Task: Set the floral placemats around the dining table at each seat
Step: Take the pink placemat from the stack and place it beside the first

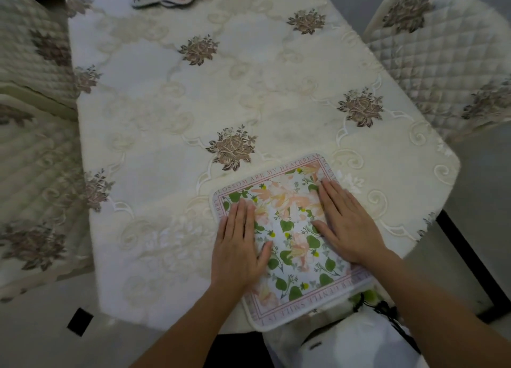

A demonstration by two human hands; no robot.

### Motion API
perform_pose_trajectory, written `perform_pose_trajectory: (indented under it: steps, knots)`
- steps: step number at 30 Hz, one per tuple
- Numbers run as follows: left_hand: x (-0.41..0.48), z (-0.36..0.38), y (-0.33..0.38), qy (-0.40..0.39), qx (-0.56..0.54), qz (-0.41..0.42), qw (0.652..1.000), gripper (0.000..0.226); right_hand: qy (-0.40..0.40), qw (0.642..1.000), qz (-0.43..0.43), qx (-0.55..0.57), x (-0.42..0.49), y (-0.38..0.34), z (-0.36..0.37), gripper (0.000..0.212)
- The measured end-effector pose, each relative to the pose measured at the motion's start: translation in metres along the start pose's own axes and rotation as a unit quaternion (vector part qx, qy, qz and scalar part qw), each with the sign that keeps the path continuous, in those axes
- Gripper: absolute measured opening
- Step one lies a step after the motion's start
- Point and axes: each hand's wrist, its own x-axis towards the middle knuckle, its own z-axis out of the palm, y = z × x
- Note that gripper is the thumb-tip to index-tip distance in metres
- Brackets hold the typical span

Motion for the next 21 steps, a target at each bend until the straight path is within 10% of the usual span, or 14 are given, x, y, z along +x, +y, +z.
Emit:
perform_pose_trajectory:
  steps: [7, 21]
  knots:
    - [0.003, -0.041, -0.008, -0.061, 0.030, 0.011, 0.998, 0.077, 0.000, 0.998, 0.037, 0.047, 0.002, -0.015, -0.042, 0.074]
    - [0.027, -0.195, 0.023, 0.118, 0.061, 0.102, 0.986, 0.068, 0.180, 0.979, 0.099, -0.004, -0.021, -0.082, -0.183, 0.057]
